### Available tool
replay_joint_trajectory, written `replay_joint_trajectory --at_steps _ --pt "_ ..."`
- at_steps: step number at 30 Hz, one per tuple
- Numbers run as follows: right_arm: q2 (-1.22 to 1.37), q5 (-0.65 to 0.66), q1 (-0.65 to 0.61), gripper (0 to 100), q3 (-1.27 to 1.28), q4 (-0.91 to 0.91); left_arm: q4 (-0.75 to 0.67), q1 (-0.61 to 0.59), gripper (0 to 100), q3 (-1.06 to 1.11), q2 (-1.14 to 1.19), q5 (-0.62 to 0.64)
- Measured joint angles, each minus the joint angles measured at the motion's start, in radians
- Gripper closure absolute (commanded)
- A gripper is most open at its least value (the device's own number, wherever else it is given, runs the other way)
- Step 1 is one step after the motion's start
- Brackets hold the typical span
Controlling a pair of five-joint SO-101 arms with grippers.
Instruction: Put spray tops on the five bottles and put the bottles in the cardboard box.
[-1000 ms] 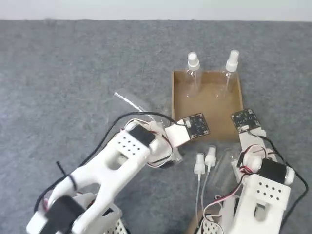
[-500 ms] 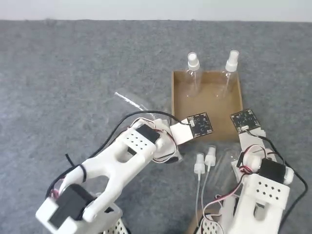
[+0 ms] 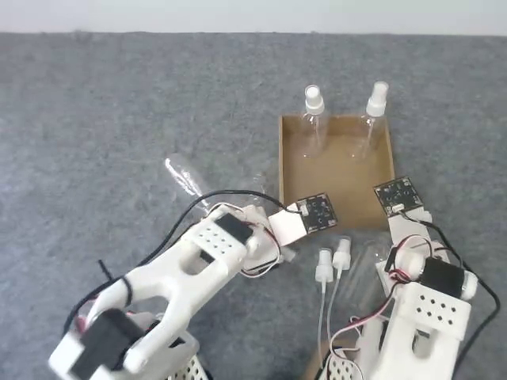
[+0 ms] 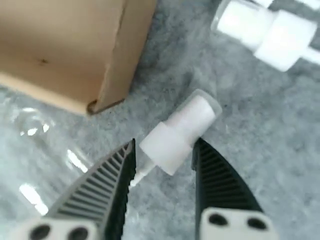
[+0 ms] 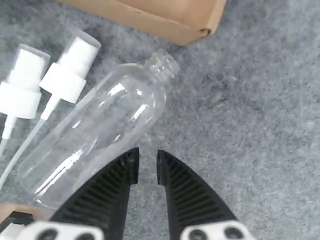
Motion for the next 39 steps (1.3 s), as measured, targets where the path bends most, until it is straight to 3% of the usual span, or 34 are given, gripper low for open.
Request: replay_joint_trajectory --at_steps 6,12,18,27,32,39 --pt "0.0 0.0 0.0 97.3 0.0 0.0 0.006 -0.002 93 0.014 -0.144 0.086" --pt "0.0 0.0 0.0 97.3 0.0 0.0 0.12 -0.002 92 -0.043 -0.221 0.104" --pt "0.0 0.0 0.0 97.3 0.0 0.0 0.235 -0.005 82 -0.121 -0.229 0.071" --pt "0.0 0.0 0.0 97.3 0.0 0.0 0.117 -0.014 83 -0.12 -0.002 -0.015" --pt "0.0 0.0 0.0 97.3 0.0 0.0 0.038 -0.02 89 -0.12 0.144 -0.02" --pt "0.0 0.0 0.0 97.3 0.0 0.0 0.031 -0.02 99 -0.12 0.152 -0.018"
